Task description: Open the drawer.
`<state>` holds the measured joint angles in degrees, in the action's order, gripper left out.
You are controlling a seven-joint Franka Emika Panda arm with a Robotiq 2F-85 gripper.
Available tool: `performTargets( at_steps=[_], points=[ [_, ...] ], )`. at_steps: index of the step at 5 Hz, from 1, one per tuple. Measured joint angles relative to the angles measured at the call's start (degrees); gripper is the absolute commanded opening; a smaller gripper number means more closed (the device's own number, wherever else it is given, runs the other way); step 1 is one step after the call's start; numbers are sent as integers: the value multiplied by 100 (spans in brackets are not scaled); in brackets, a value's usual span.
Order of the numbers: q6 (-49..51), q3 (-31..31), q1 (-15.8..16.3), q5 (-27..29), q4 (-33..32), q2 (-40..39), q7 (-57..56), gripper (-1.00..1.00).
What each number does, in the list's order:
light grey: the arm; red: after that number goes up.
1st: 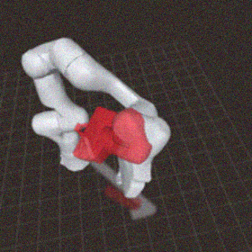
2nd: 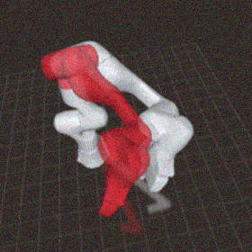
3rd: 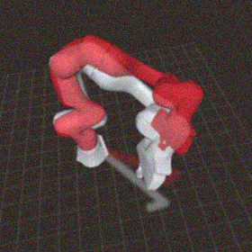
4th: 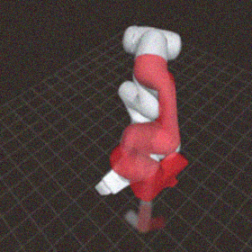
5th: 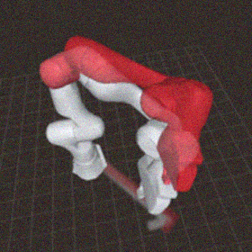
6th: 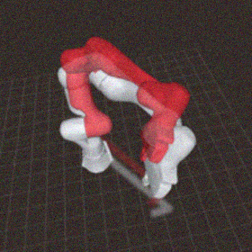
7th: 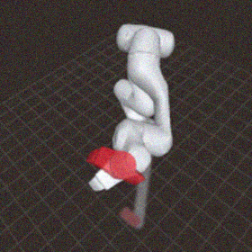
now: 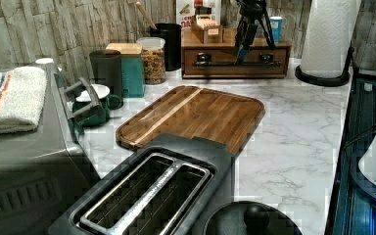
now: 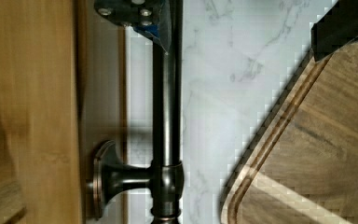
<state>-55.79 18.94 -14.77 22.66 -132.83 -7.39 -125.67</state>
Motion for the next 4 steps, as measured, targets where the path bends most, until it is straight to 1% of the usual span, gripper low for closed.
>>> performTargets(
  at_steps=[1, 2, 4],
  points=[
    [-104, 1, -83, 221, 90, -57, -90, 100],
    [-498, 48, -80, 238, 145, -180, -90, 100],
    [-638, 55, -49, 234, 157, -250, -90, 100]
  ],
)
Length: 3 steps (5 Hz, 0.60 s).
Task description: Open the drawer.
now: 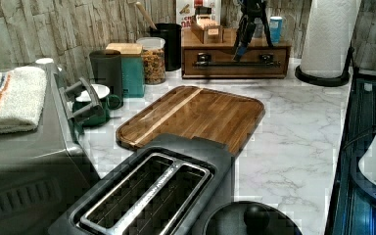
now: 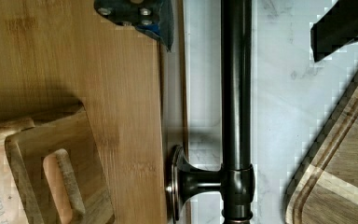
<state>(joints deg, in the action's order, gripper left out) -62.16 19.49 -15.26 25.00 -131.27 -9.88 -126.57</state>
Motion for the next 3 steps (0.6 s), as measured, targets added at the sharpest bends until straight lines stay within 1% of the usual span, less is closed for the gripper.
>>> performTargets(
  at_steps=[2, 3],
  points=[
    [-11, 0, 7, 0, -11, -3, 11, 100],
    [-336, -56, 7, 112, -134, -3, 11, 100]
  ],
)
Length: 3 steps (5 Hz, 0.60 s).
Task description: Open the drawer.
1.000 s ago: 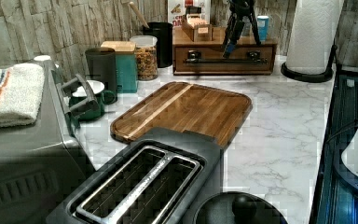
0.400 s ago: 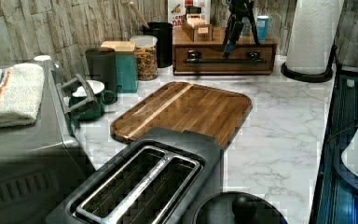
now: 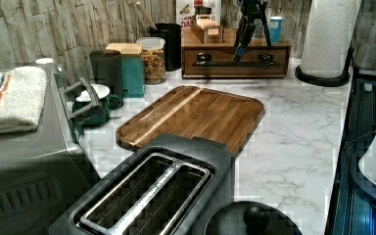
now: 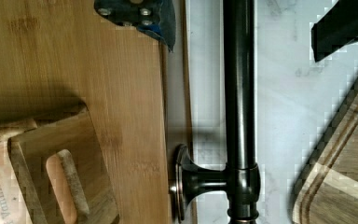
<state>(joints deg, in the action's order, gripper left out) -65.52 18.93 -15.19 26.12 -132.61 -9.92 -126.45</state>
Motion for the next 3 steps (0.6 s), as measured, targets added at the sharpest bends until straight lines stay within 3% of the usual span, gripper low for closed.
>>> performTargets(
  at_steps=[3],
  points=[
    [-380, -83, 77, 410, -392, -23, 0, 100]
  ],
)
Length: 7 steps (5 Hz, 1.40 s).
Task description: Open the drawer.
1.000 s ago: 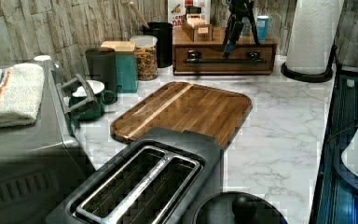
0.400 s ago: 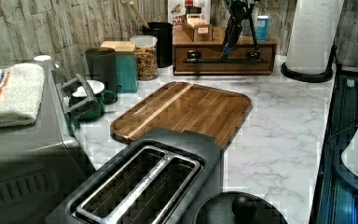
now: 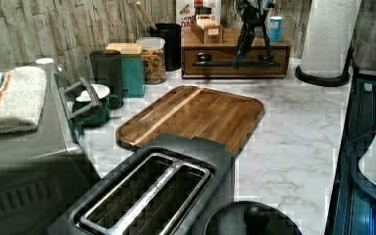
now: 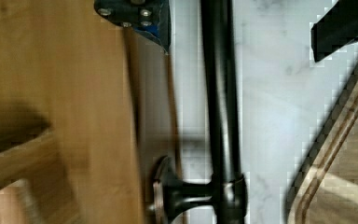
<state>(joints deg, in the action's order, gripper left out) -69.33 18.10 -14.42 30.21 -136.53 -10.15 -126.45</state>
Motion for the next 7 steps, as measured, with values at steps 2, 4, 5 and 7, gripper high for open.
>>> performTargets(
  at_steps=[2, 4, 5, 7],
  points=[
    [-537, -208, -22, 574, -257, -129, -683, 100],
    [-336, -178, -62, 123, -67, -507, -1365, 100],
    [252, 301, 279, -795, 78, -469, -615, 100],
    [666, 544, 746, -1249, 67, -369, 828, 100]
  ],
)
